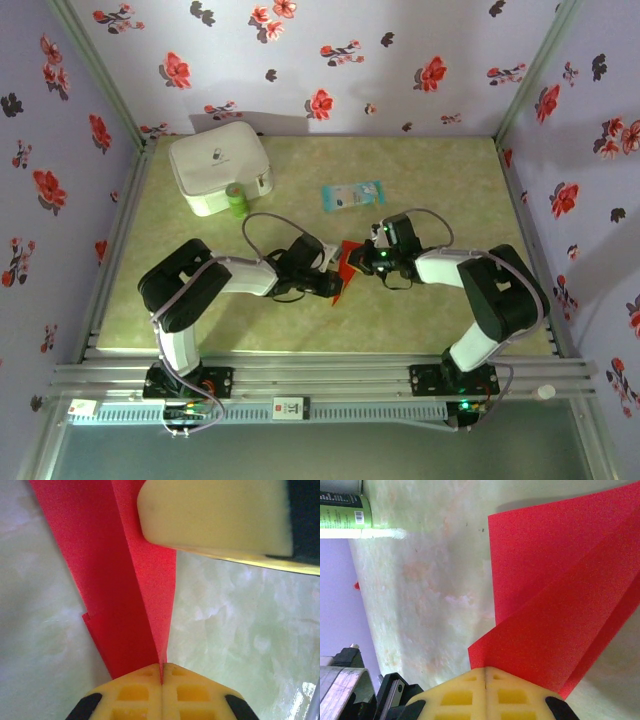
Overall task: Fold a paper plane with a square sheet of paper (pick it up from the middle)
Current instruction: Fold the wing for the fifth time at the center of the table.
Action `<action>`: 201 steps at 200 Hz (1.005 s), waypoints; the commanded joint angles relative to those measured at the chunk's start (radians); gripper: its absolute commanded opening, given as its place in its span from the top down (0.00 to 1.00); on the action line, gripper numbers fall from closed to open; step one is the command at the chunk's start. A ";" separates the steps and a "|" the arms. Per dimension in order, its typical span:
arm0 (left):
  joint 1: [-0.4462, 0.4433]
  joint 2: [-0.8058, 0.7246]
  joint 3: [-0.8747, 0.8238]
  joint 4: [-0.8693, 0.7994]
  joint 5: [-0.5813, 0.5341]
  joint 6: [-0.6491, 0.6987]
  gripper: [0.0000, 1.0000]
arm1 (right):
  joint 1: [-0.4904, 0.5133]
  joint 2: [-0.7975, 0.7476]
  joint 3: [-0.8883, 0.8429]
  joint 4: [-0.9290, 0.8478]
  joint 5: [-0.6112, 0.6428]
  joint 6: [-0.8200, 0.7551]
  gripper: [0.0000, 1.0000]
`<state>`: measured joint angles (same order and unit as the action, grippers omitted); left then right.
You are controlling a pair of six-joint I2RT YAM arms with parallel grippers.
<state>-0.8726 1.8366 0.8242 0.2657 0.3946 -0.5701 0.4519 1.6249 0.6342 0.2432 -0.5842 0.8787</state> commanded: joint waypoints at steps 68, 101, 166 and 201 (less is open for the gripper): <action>0.028 0.022 -0.028 -0.126 0.031 0.027 1.00 | 0.008 0.063 0.035 0.000 0.008 -0.030 0.96; 0.034 0.025 -0.025 -0.126 0.041 0.030 0.99 | 0.008 0.066 0.047 -0.078 0.048 -0.057 0.97; 0.035 0.037 -0.018 -0.129 0.066 0.032 0.97 | 0.005 0.090 0.047 -0.080 0.052 -0.063 0.97; 0.035 0.029 -0.020 -0.129 0.067 0.030 0.96 | 0.005 0.099 0.040 -0.084 0.060 -0.066 0.97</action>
<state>-0.8478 1.8378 0.8238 0.2459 0.4580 -0.5659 0.4519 1.6985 0.6678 0.2111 -0.5648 0.8402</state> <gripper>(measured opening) 0.048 0.046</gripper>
